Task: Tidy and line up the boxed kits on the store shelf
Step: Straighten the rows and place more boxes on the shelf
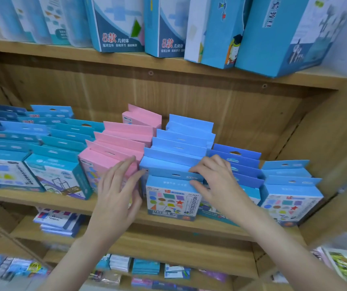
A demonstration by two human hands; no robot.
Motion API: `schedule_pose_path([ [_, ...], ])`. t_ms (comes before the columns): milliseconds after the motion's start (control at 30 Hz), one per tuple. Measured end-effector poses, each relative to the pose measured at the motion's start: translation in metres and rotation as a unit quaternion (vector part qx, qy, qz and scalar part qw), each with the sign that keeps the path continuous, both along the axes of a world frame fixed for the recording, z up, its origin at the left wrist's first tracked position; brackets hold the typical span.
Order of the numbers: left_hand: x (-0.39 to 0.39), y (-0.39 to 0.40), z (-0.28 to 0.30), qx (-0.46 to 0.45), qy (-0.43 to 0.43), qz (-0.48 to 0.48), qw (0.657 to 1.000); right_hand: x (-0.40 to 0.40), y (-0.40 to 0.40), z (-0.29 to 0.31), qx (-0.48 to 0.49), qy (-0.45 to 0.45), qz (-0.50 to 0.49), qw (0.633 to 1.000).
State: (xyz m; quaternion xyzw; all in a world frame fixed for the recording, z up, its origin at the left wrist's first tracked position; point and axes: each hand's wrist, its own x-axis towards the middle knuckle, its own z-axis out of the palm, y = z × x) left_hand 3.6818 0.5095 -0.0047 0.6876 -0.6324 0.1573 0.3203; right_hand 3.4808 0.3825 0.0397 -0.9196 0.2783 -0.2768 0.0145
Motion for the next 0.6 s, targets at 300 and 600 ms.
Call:
schedule_pose_path([
  [300,0.002,0.006,0.009,-0.044,-0.020,0.003,0.999,-0.013,0.011,0.044,0.094,-0.061,0.022,0.993],
  [600,-0.032,-0.036,0.023,-0.035,-0.022,-0.066,0.997,-0.115,-0.009,0.123,0.004,-0.218,-0.070,0.973],
])
